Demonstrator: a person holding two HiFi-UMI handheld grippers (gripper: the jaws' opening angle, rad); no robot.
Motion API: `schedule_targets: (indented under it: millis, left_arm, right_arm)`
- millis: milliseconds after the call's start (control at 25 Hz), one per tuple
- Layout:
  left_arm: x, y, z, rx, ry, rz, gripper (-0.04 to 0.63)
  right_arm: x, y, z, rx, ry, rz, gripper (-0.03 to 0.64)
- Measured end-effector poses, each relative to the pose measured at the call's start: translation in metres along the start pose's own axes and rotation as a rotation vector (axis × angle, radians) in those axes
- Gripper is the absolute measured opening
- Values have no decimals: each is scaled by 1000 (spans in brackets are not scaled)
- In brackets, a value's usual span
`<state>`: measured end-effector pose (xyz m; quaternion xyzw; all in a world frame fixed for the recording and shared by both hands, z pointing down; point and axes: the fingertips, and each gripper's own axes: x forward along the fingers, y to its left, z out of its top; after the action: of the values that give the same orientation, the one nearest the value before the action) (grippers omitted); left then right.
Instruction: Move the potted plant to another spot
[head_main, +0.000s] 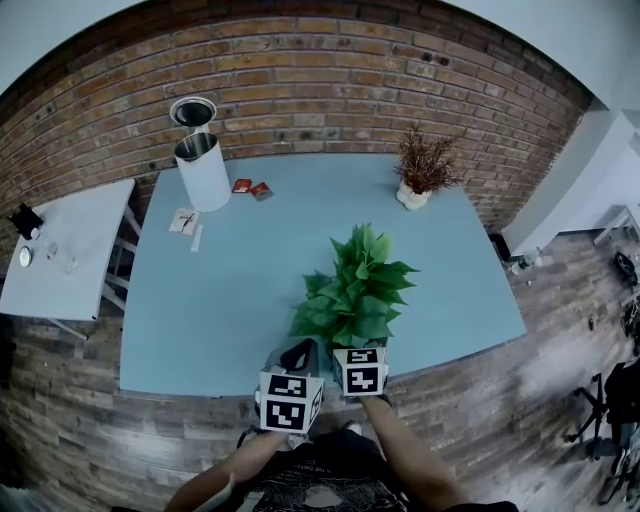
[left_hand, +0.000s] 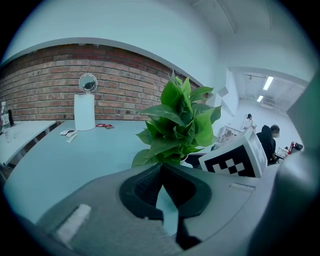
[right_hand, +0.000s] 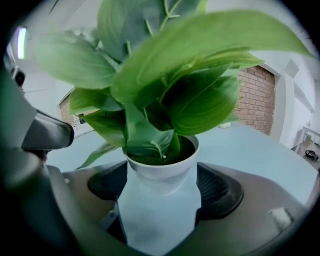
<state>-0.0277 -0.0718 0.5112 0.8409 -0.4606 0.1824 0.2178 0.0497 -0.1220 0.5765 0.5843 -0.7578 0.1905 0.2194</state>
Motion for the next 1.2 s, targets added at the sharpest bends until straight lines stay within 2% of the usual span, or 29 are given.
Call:
schedule_targets:
  millis: [280, 640, 1200]
  left_arm:
    - [4, -2, -3, -18, -1, 20, -2]
    - [7, -8, -2, -42, -33, 77, -2]
    - [1, -34, -1, -41, -85, 101, 0]
  right_arm:
    - [-14, 3, 6, 16, -12, 29, 372]
    - [-37, -1, 7, -16, -23, 66, 245]
    - [-70, 6, 10, -47, -46, 125, 136]
